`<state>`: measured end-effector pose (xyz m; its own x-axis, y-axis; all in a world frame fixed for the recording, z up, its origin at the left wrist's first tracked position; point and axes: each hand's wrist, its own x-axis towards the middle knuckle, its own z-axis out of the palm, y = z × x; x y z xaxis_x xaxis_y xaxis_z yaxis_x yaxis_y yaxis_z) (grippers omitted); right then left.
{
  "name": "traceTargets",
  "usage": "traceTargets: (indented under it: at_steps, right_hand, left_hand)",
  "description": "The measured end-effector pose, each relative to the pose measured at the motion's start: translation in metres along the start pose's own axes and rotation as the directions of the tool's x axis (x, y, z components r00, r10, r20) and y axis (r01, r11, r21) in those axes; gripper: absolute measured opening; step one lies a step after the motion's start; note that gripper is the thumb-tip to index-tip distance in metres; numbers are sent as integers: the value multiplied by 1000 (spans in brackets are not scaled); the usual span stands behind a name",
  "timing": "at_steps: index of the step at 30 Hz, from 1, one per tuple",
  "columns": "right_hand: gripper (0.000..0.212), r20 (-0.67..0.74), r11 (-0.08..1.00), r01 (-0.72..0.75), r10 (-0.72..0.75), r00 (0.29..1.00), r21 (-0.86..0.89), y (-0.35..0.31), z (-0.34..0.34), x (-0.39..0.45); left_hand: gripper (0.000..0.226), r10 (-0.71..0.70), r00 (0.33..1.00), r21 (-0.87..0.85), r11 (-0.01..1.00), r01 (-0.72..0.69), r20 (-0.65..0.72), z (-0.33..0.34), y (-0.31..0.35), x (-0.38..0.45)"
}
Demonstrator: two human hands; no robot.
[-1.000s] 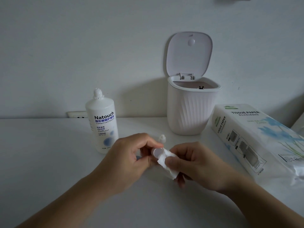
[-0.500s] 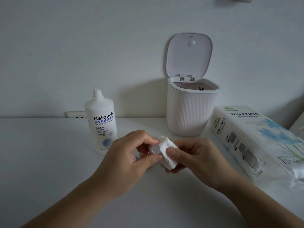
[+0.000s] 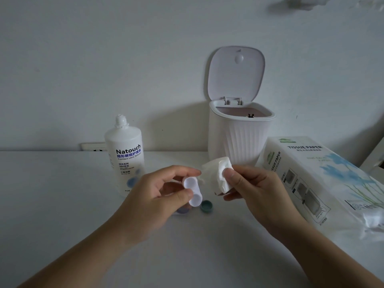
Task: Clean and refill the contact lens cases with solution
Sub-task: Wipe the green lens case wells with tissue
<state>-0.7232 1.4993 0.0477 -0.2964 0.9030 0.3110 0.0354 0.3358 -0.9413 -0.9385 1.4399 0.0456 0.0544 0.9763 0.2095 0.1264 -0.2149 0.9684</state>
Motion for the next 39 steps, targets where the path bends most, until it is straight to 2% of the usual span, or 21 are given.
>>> traceTargets:
  at_steps: [3, 6, 11, 16, 20, 25, 27, 29, 32, 34, 36, 39]
  right_hand:
    - [24, 62, 1000, 12, -11, 998, -21, 3, 3, -1]
    - [23, 123, 999, 20, -15, 992, -40, 5, 5, -2]
    - [25, 227, 994, 17, 8, 974, -109, 7, 8, -3]
    - [19, 268, 987, -13, 56, 962, -160, 7, 8, -4]
    - [13, 288, 985, -36, 84, 954, -166, 7, 7, -5]
    - [22, 397, 981, -103, 161, 904, -164, 1, 6, -6]
    - [26, 420, 980, -121, 177, 890, -157, 0, 7, -6]
    - [28, 392, 983, -117, 164, 905, -141, 1, 8, -5]
    - [37, 314, 989, -113, 139, 939, -99, 3, 5, -3]
    - [40, 301, 989, -128, 143, 943, -69, 4, 4, -2]
    - [35, 325, 989, -141, 149, 934, -50, 4, 4, -3]
    - [25, 402, 988, -151, 155, 902, -42, 2, 5, -4]
  left_hand:
    - [36, -20, 1000, -13, 1000, 20, 22, 4, -2, 0]
    - [43, 22, 998, 60, 998, -25, 51, 7, -5, 0]
    - [30, 60, 998, 30, 998, -61, 20, 8, -8, 0]
    - [25, 58, 998, 98, 993, -58, 0, 8, -10, 1]
    - [20, 122, 992, 174, 977, -126, 31, 9, -8, 1]
    - [17, 140, 987, 198, 968, -154, 81, 5, -12, 0]
    - [20, 135, 990, 163, 977, -141, 48, 5, -13, 1]
    - [28, 145, 989, 135, 980, -145, 10, 4, -12, 1]
    - [38, 235, 972, 276, 934, -224, -6, 0, -11, 1]
    - [29, 271, 962, 344, 906, -246, -24, 0, -10, 1]
    - [24, 292, 956, 393, 883, -256, -34, 0, -9, 0]
    - [27, 334, 942, 456, 838, -300, 7, 1, -7, -1]
